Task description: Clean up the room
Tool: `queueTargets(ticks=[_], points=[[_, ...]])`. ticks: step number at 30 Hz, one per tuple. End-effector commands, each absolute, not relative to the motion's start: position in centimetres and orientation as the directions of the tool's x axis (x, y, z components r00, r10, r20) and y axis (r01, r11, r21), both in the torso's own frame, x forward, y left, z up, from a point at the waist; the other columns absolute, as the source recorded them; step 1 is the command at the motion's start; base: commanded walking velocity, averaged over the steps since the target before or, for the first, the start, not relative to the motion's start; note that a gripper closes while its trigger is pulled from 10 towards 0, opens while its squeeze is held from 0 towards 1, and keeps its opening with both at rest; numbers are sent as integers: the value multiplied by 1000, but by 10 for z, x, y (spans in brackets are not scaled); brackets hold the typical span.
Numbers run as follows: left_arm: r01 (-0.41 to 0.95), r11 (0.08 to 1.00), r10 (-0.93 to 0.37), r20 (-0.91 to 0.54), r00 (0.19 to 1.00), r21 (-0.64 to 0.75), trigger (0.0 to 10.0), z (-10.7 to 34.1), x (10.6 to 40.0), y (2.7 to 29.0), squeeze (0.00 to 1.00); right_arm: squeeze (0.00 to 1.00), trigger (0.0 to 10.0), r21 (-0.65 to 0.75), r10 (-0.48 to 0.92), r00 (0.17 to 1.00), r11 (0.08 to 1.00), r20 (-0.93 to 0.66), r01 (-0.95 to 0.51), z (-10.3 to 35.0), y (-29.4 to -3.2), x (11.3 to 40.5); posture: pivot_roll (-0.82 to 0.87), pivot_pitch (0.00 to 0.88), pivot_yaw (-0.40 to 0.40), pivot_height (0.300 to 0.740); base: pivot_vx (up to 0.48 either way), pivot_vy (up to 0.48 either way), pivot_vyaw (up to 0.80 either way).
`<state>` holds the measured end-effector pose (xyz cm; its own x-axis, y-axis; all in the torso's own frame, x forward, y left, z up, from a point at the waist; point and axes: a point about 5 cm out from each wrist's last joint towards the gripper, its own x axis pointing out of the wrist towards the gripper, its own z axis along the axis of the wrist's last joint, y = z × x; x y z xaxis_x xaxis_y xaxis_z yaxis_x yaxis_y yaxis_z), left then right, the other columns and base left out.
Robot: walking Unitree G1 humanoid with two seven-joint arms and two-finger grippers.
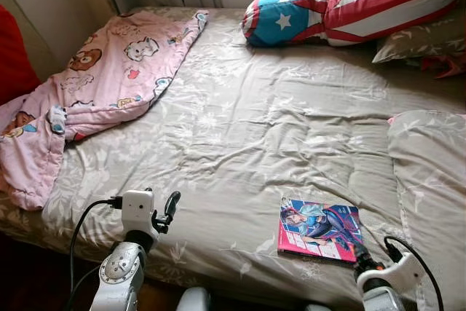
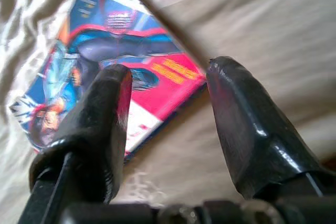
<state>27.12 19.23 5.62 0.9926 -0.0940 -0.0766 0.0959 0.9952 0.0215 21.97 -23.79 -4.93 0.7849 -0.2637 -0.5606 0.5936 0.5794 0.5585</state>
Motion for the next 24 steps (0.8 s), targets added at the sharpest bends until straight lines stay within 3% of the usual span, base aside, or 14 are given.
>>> queueTargets(ticks=[1, 6, 10, 14, 18, 24], points=[[93, 995, -90, -91, 992, 27, 10000, 53, 271, 193, 0, 0, 10000, 523, -244, 769, 610, -590, 595, -55, -231, 214, 7, 87, 76, 655, 0, 0, 0], [75, 997, -72, -131, 989, 15, 10000, 41, 270, 193, 0, 0, 10000, 493, -239, 776, 655, -584, 572, -55, -229, 215, -5, 67, 58, 655, 0, 0, 0], [23, 1000, -25, -218, 976, -13, 10000, 21, 264, 198, 0, 0, 10000, 425, -134, 804, 792, -580, 439, -56, -212, 218, -13, 46, 38, 655, 0, 0, 0], [-11, 1000, 3, -290, 957, -26, 10000, 5, 260, 199, 0, 0, 10000, 410, -98, 823, 831, -559, 377, -55, -205, 218, -20, 28, 21, 655, 0, 0, 0], [-48, 997, 22, -418, 908, -53, 10000, -20, 249, 198, 0, 0, 10000, 293, -24, 783, 920, -622, 261, -64, -191, 209, -20, 0, -2, 690, 0, 0, 0], [-27, 999, 2, -524, 851, -40, 10000, -40, 235, 189, 0, 0, 10000, 255, 22, 745, 946, -667, 201, -69, -184, 204, -23, 0, -23, 720, 0, 0, 0]])
